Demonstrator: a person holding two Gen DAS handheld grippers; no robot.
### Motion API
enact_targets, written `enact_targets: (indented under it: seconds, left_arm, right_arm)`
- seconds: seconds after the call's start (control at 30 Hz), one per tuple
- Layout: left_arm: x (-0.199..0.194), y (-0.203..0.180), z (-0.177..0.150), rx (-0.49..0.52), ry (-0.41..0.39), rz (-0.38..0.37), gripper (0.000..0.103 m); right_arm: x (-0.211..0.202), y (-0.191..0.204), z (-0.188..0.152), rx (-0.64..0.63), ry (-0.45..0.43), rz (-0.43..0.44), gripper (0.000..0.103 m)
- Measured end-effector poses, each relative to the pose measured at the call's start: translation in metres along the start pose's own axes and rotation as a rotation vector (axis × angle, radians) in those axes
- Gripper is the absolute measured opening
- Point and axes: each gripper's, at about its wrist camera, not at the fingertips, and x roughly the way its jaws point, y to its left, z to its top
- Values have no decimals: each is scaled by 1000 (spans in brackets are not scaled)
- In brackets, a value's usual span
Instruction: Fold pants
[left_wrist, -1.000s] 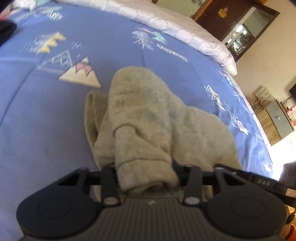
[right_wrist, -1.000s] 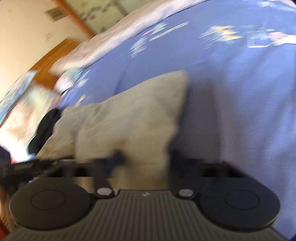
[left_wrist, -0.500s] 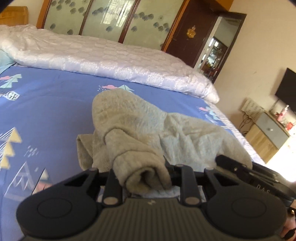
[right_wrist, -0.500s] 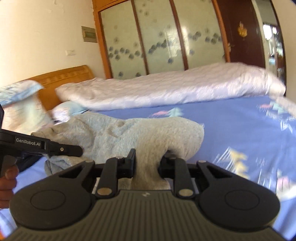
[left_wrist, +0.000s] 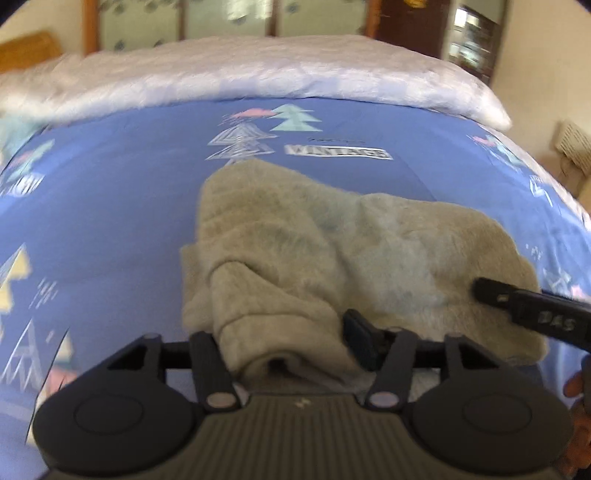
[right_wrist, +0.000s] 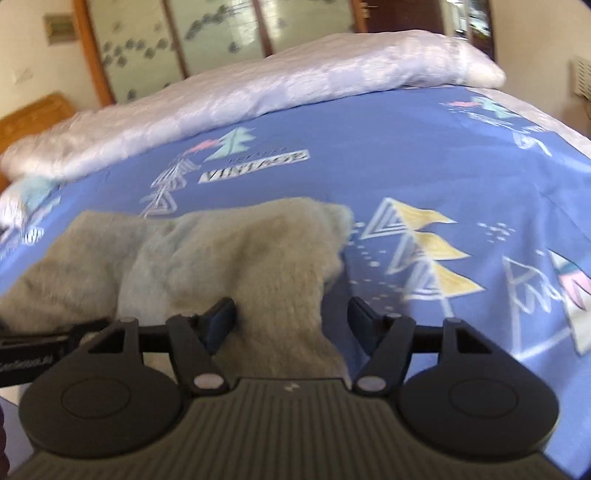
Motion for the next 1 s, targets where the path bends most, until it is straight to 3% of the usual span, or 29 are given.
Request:
enact_targets:
  seconds: [0.1, 0.2, 0.47, 0.6, 0.8, 0.87, 1.0]
  left_arm:
    - [-29, 9, -13, -46, 2, 50, 70]
    - [-51, 12, -41, -37, 63, 98, 70]
    - [-107, 9, -127, -14, 133, 192, 71]
    - [-129, -1, -154, -19, 129, 209, 73]
    - [-158, -14, -180, -9, 107, 193, 80]
    - [-167, -17, -185, -4, 96, 192, 88]
    - [-183, -24, -194, 27, 55, 216, 95]
  right_arm:
    - [-29, -6, -8, 87, -22, -15, 70]
    - [-62, -7, -33, 122, 4, 25, 70]
    - [-129, 9, -104, 43, 110, 68, 70]
    - [-153, 4, -126, 66, 150, 79, 71]
    - [-184, 3, -139, 55, 129, 82, 76]
    - [-191, 5, -145, 50, 120, 78, 82]
    - [-200, 12, -154, 36, 122, 88, 90]
